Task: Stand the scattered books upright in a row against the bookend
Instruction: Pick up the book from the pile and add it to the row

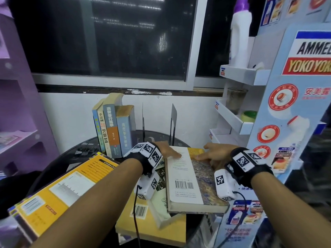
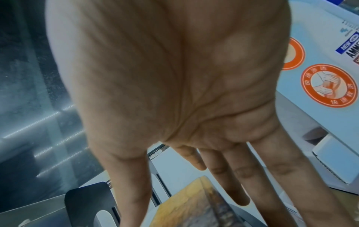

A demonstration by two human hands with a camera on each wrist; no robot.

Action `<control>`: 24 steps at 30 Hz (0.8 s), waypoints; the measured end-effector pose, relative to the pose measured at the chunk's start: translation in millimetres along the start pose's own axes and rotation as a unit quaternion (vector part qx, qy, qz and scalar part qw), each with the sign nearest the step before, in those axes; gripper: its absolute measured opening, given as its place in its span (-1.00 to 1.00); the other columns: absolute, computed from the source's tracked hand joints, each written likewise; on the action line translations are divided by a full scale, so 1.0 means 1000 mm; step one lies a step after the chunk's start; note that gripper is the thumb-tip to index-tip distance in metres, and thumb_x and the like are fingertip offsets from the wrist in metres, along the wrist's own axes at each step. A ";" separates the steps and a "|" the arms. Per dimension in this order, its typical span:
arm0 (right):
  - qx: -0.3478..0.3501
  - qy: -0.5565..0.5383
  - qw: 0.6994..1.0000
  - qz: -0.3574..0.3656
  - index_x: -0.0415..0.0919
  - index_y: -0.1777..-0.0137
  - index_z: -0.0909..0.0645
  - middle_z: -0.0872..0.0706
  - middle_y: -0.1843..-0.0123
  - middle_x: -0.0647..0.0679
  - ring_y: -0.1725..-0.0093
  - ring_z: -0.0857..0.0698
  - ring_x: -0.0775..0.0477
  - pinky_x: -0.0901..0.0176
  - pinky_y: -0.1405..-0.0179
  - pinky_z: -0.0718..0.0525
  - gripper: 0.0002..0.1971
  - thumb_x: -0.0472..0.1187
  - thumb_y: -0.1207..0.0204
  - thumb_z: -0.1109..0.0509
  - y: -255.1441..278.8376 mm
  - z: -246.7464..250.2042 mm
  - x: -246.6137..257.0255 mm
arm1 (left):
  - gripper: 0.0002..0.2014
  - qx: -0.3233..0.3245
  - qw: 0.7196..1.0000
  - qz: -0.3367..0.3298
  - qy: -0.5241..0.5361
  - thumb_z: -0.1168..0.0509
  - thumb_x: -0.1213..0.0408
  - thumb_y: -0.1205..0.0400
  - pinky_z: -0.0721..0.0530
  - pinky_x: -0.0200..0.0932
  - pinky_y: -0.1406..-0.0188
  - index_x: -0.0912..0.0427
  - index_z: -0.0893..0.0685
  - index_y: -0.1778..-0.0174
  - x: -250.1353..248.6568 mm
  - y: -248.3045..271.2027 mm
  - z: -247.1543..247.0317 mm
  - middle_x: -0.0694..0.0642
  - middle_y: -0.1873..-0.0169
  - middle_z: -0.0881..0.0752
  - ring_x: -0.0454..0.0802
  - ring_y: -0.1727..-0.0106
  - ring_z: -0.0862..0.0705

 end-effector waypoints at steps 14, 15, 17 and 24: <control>-0.020 0.065 0.997 0.030 -0.31 -0.46 -0.46 -0.63 -0.37 -0.25 -0.29 -0.65 -0.26 -0.08 -0.31 -0.61 -0.32 0.03 -0.44 -0.55 0.012 0.002 0.007 | -0.26 0.008 0.995 -0.001 0.103 -0.54 -0.03 -0.38 -0.59 0.20 -0.32 0.19 -0.47 -0.41 -0.001 -0.008 -0.004 0.17 -0.33 -0.63 0.18 -0.32 -0.61; -0.023 0.061 0.997 0.034 -0.32 -0.45 -0.46 -0.63 -0.36 -0.26 -0.28 -0.66 -0.28 -0.08 -0.27 -0.62 -0.34 0.00 -0.45 -0.55 0.013 0.002 0.008 | -0.36 0.011 0.994 -0.010 0.108 -0.53 0.02 -0.42 -0.62 0.18 -0.29 0.24 -0.54 -0.35 -0.002 -0.007 -0.003 0.18 -0.27 -0.68 0.18 -0.28 -0.64; -0.024 0.048 0.998 0.039 -0.37 -0.43 -0.46 -0.68 -0.30 -0.31 -0.17 -0.72 -0.34 -0.14 -0.15 -0.68 -0.35 -0.05 -0.45 -0.56 0.014 0.002 0.010 | -0.52 0.009 0.992 -0.024 0.126 -0.48 0.14 -0.52 -0.66 0.14 -0.26 0.32 -0.61 -0.28 -0.006 -0.003 -0.001 0.21 -0.19 -0.73 0.18 -0.24 -0.69; -0.047 0.034 0.997 0.055 -0.32 -0.36 -0.53 -0.75 -0.17 -0.25 -0.10 -0.75 -0.28 -0.13 -0.07 -0.70 -0.42 -0.09 -0.41 -0.60 0.017 0.005 0.017 | -0.28 -0.033 0.973 -0.022 0.226 -0.62 0.09 -0.30 -0.71 0.16 -0.17 0.23 -0.51 -0.32 0.006 -0.004 0.004 0.18 -0.18 -0.72 0.17 -0.17 -0.72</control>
Point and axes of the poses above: each hand's wrist, its own y-axis away from the middle knuckle, its own z-axis out of the back of the hand, x = y × z, the point moved 7 cm from there along -y, towards the middle knuckle
